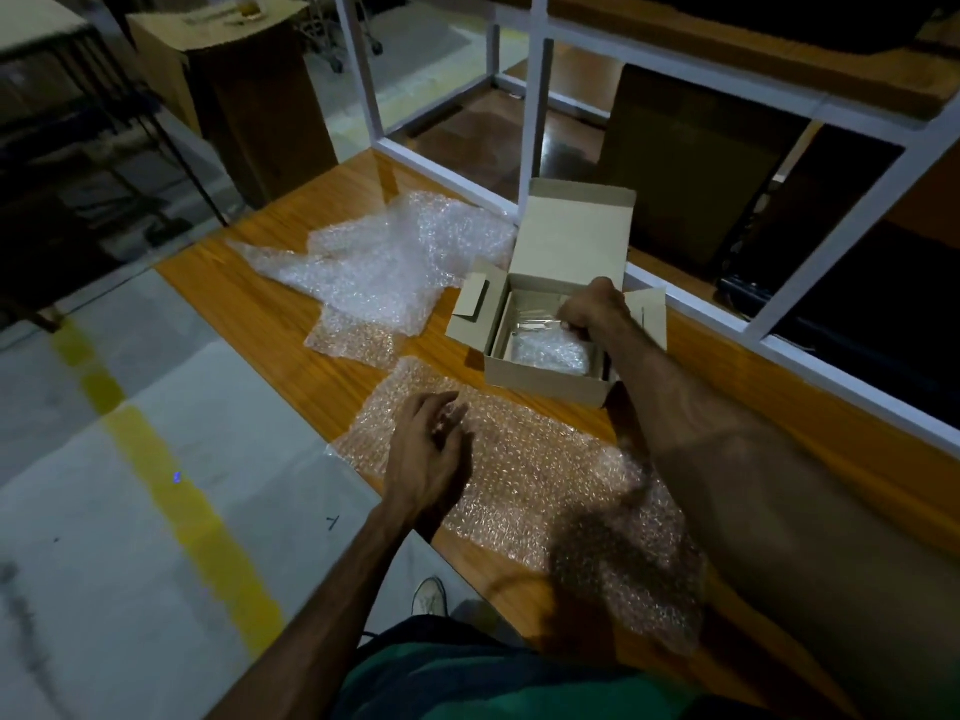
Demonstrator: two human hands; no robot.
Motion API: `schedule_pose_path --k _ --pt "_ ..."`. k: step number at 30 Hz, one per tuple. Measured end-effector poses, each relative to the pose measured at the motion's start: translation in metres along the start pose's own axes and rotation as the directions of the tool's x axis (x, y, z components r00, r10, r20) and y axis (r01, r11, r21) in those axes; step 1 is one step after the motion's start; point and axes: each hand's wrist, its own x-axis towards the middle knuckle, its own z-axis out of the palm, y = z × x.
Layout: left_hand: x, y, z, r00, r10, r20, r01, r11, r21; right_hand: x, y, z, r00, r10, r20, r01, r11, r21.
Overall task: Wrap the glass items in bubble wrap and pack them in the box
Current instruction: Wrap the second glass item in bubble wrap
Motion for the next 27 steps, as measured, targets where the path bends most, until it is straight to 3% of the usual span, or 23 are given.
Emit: schedule_pose_path --k 3,6,10,12,22,24,27 --pt "-0.002 -0.002 0.000 1.000 0.001 0.008 -0.001 1.000 -0.016 -0.001 0.000 0.000 0.999 -0.042 0.024 0.038 0.990 0.135" --pt "-0.003 -0.001 -0.001 1.000 0.002 0.027 -0.001 1.000 -0.021 -0.012 0.001 -0.005 0.976 -0.187 -0.113 0.205 0.964 0.170" --pt "-0.003 -0.003 -0.003 1.000 0.023 0.010 -0.022 0.999 -0.046 -0.052 0.012 -0.030 0.818 -0.502 -0.280 0.555 0.818 0.153" --pt "0.000 -0.007 -0.004 0.999 0.033 0.002 -0.033 0.998 -0.055 -0.077 0.021 -0.042 0.731 -0.613 -0.298 0.663 0.742 0.101" --pt "0.016 -0.034 -0.028 0.996 0.083 -0.016 -0.083 0.996 0.035 -0.176 0.118 0.003 0.515 -0.854 0.069 0.847 0.495 -0.195" --pt "0.017 -0.038 -0.035 0.997 0.072 -0.028 -0.069 0.992 0.102 -0.183 0.132 0.014 0.473 -0.877 0.082 0.866 0.446 -0.229" --pt "0.023 -0.043 -0.046 0.994 0.035 -0.100 -0.002 0.951 0.308 -0.190 0.144 0.022 0.473 -0.880 0.049 0.859 0.447 -0.250"
